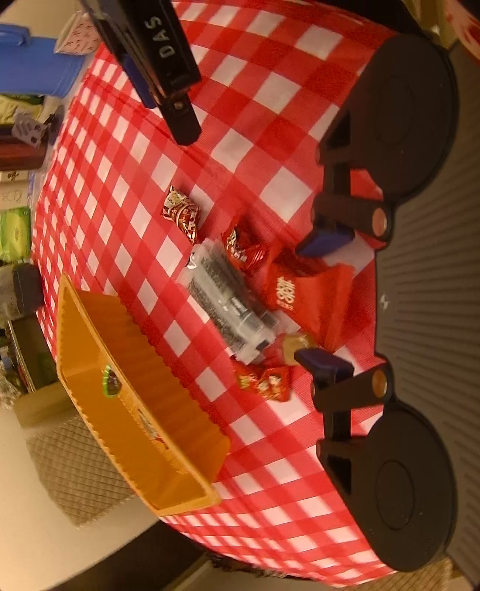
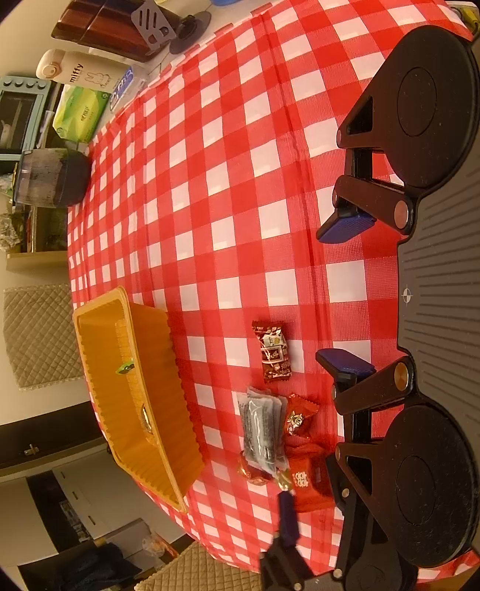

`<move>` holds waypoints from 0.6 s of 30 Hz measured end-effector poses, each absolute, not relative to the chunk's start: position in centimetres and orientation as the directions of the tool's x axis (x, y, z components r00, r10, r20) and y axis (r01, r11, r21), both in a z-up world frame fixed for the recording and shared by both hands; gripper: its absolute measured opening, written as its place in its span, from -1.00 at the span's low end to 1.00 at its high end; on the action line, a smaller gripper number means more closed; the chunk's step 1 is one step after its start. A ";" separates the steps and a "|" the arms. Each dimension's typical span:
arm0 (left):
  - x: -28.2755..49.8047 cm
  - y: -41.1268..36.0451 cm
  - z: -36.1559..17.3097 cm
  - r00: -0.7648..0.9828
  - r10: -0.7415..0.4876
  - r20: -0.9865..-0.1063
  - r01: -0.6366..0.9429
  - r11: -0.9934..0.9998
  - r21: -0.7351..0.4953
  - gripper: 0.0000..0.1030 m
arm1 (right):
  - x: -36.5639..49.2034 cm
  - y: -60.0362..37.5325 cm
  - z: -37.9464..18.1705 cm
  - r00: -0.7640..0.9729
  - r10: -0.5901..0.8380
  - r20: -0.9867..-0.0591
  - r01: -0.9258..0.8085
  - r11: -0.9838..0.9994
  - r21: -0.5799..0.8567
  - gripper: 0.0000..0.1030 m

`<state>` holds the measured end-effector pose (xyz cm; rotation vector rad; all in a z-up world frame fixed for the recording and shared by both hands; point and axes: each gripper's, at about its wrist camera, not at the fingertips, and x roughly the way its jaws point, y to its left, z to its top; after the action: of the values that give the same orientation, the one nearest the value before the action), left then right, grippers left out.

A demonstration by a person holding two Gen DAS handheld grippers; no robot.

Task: Organize snacks
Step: 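Lower the left gripper onto the red snack packet and close it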

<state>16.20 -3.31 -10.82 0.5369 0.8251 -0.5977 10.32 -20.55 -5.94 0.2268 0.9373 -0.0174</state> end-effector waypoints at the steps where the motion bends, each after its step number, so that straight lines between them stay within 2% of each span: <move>1: 16.1 -3.2 -10.8 0.522 -0.280 -0.806 0.667 0.723 0.181 -0.13 | 10.3 -20.6 -6.0 0.594 0.085 -0.800 0.113 0.976 0.187 0.23; 10: 15.2 -2.8 -10.3 0.512 -0.306 -0.803 0.575 0.816 0.056 -0.12 | 10.3 -20.5 -6.2 0.592 0.096 -0.800 0.111 0.974 0.199 0.23; 18: 15.7 -3.6 -10.4 0.524 -0.303 -0.796 0.584 0.808 0.076 -0.11 | 10.3 -20.7 -6.3 0.590 0.096 -0.801 0.119 0.972 0.204 0.23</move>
<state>15.71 -3.61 -10.37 0.3569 0.8692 -0.5446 10.35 -20.73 -6.32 0.2469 0.9420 -0.0132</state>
